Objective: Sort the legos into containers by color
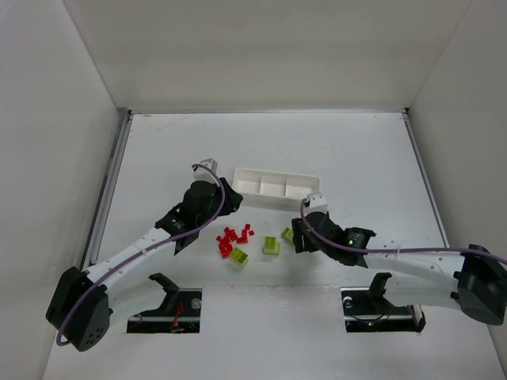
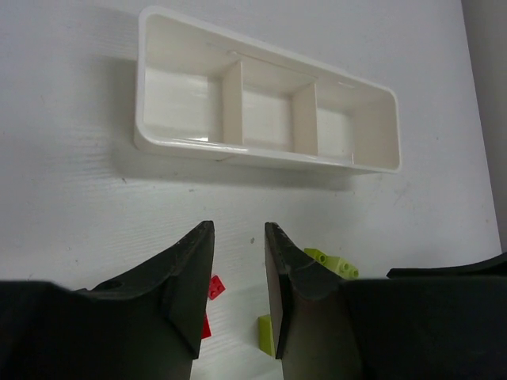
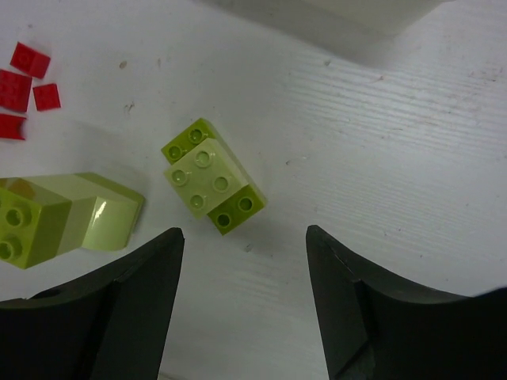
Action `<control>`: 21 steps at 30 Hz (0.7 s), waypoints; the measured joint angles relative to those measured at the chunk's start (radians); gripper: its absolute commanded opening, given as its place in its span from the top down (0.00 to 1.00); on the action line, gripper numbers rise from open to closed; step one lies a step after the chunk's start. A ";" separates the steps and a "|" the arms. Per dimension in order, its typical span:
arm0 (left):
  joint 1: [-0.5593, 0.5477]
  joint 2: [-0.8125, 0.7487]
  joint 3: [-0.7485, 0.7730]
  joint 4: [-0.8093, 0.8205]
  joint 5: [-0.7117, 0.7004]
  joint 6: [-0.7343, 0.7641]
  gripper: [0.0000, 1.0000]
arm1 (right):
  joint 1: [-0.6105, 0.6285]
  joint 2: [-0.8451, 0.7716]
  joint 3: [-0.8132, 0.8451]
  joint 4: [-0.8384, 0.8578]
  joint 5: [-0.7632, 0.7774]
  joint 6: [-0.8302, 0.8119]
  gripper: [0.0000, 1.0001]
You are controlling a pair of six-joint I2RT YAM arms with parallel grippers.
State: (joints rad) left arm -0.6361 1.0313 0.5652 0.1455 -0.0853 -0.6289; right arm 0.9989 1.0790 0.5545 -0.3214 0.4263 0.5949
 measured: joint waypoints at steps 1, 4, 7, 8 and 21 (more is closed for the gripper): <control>0.003 -0.001 0.000 0.000 0.003 0.000 0.69 | 0.005 0.014 0.004 0.001 -0.009 -0.008 0.30; 0.005 -0.004 0.000 0.002 0.006 -0.002 0.67 | 0.006 0.053 0.024 0.008 -0.038 -0.041 0.29; 0.009 -0.003 0.000 0.004 0.010 -0.003 0.65 | 0.003 0.085 0.047 0.034 -0.063 -0.075 0.28; 0.010 -0.003 0.000 0.004 0.012 -0.003 0.64 | 0.000 0.096 0.052 0.048 -0.072 -0.085 0.29; 0.031 -0.009 -0.008 0.014 0.026 -0.015 0.62 | -0.077 0.259 0.077 0.148 -0.158 -0.169 0.65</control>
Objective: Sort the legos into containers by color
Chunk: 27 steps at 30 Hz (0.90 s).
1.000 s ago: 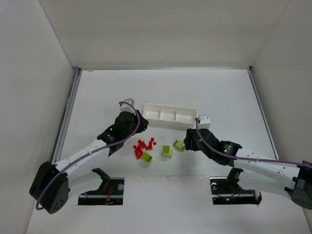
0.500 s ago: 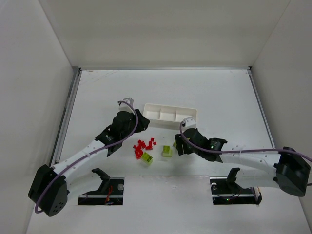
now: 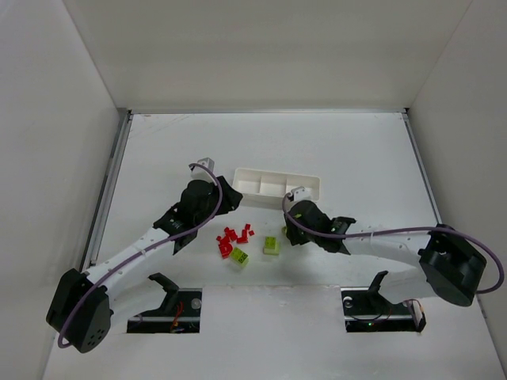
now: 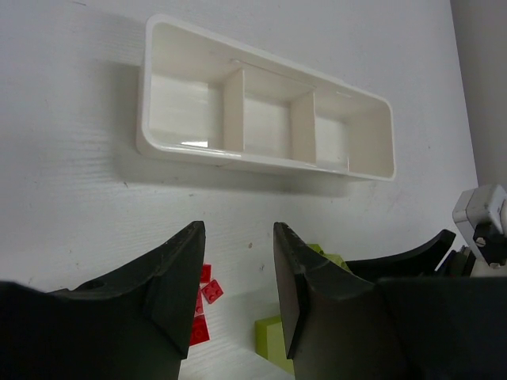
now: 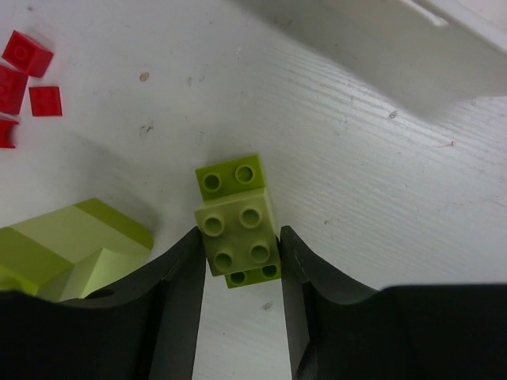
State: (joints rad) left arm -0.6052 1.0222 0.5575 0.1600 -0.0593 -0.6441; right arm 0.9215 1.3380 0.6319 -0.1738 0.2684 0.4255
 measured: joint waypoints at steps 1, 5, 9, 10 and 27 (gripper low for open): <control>0.000 0.001 0.000 -0.001 0.003 0.000 0.62 | -0.005 -0.001 0.000 0.004 0.000 -0.002 0.69; -0.001 0.001 0.000 0.000 0.008 -0.004 0.60 | -0.031 -0.027 0.001 0.005 0.006 0.001 0.75; -0.016 0.000 0.000 0.012 0.016 -0.021 0.53 | -0.061 -0.170 0.001 -0.007 0.018 0.008 0.76; -0.024 -0.001 0.000 0.018 0.021 -0.025 0.49 | -0.071 -0.216 0.002 -0.006 0.018 0.013 0.76; -0.150 -0.124 -0.131 0.494 0.005 -0.231 0.37 | -0.138 -0.216 0.131 0.412 -0.205 0.431 0.77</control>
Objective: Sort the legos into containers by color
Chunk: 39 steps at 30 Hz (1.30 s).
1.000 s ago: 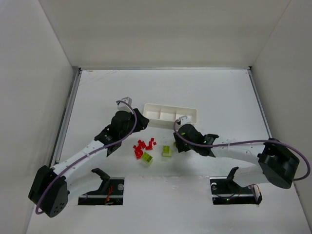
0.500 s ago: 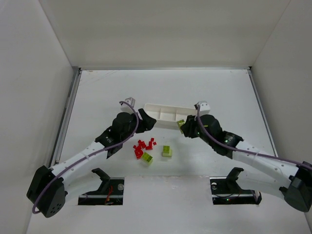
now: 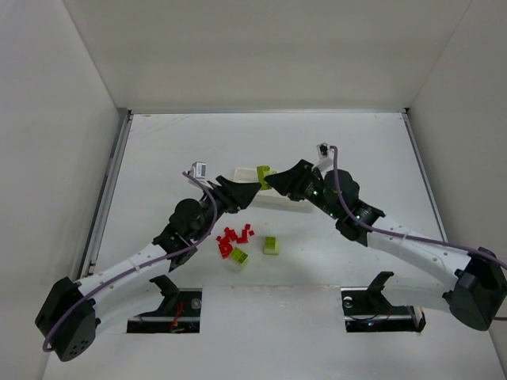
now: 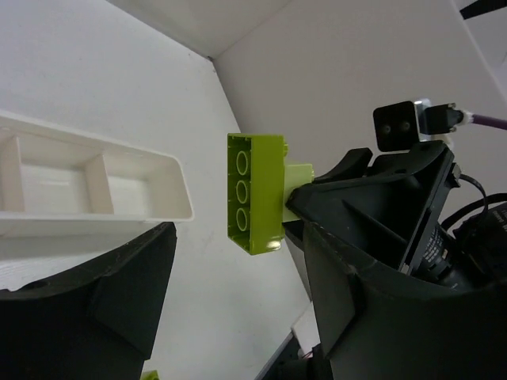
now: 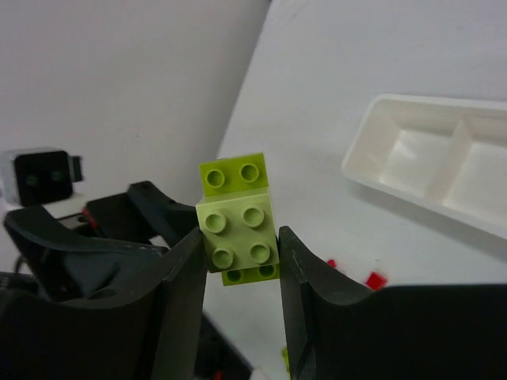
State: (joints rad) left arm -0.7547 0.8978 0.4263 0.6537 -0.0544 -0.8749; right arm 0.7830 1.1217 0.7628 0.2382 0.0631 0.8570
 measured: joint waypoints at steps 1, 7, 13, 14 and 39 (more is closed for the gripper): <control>0.003 0.001 -0.009 0.023 -0.003 -0.011 0.37 | -0.005 0.012 0.000 0.030 -0.016 0.037 0.77; 0.007 0.019 -0.028 0.129 -0.013 -0.055 0.39 | -0.060 0.036 -0.016 0.189 -0.076 0.222 0.77; 0.015 0.075 -0.028 0.223 -0.014 -0.077 0.40 | -0.070 0.079 -0.027 0.303 -0.126 0.338 0.77; 0.017 0.087 -0.028 0.240 -0.013 -0.083 0.40 | -0.070 0.086 -0.029 0.315 -0.129 0.352 0.76; 0.047 0.133 -0.071 0.375 0.057 -0.174 0.85 | -0.121 0.164 -0.197 0.616 -0.280 0.560 0.77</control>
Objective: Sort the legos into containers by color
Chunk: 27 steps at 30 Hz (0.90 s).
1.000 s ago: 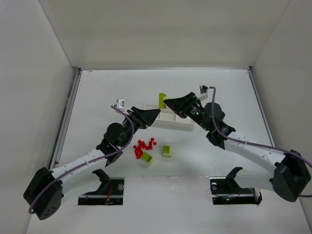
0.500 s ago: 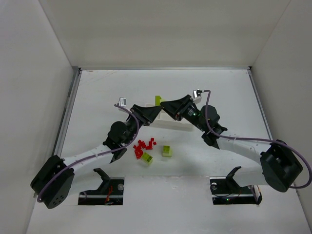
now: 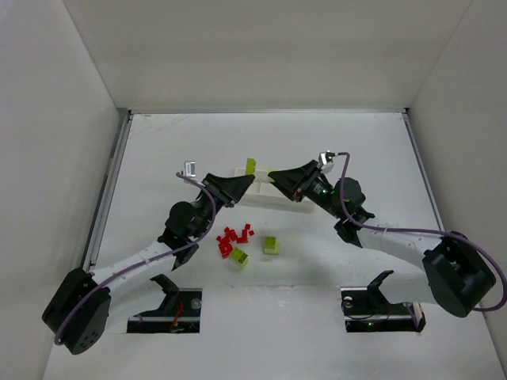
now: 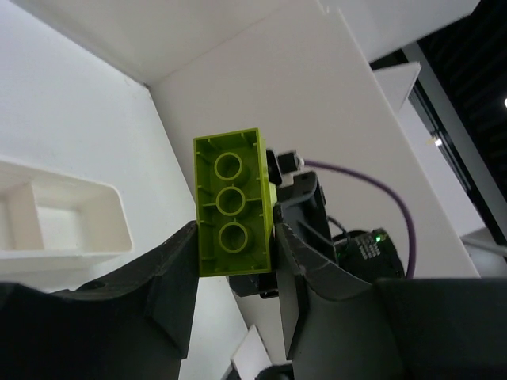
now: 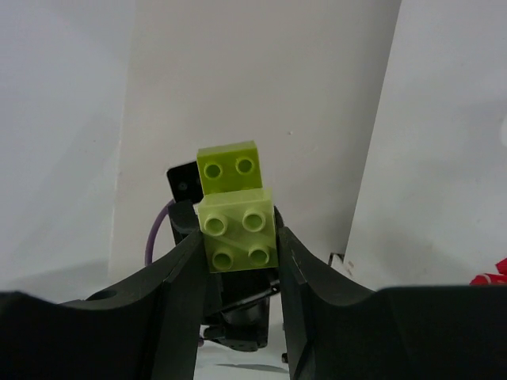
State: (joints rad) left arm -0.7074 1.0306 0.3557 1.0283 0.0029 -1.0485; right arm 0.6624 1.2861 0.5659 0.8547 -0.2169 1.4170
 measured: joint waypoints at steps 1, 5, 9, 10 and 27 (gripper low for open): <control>0.021 -0.031 -0.011 -0.011 -0.007 0.002 0.85 | -0.017 -0.011 -0.013 -0.001 -0.001 -0.003 0.77; 0.094 -0.158 -0.043 -0.065 -0.023 0.023 0.85 | -0.084 -0.049 -0.043 -0.023 -0.010 -0.037 0.77; 0.130 -0.243 -0.056 -0.187 -0.023 0.071 0.85 | -0.114 -0.076 -0.033 -0.122 -0.019 -0.148 0.77; 0.130 -0.256 -0.060 -0.219 -0.024 0.084 0.85 | -0.114 -0.073 -0.017 -0.170 -0.018 -0.189 0.77; 0.047 -0.360 -0.076 -0.628 -0.159 0.282 0.84 | 0.079 0.441 0.568 -0.792 0.296 -0.758 0.75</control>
State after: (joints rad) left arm -0.6601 0.6708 0.2798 0.4000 -0.1558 -0.7670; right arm 0.7418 1.7275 1.1343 0.0628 0.0792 0.6594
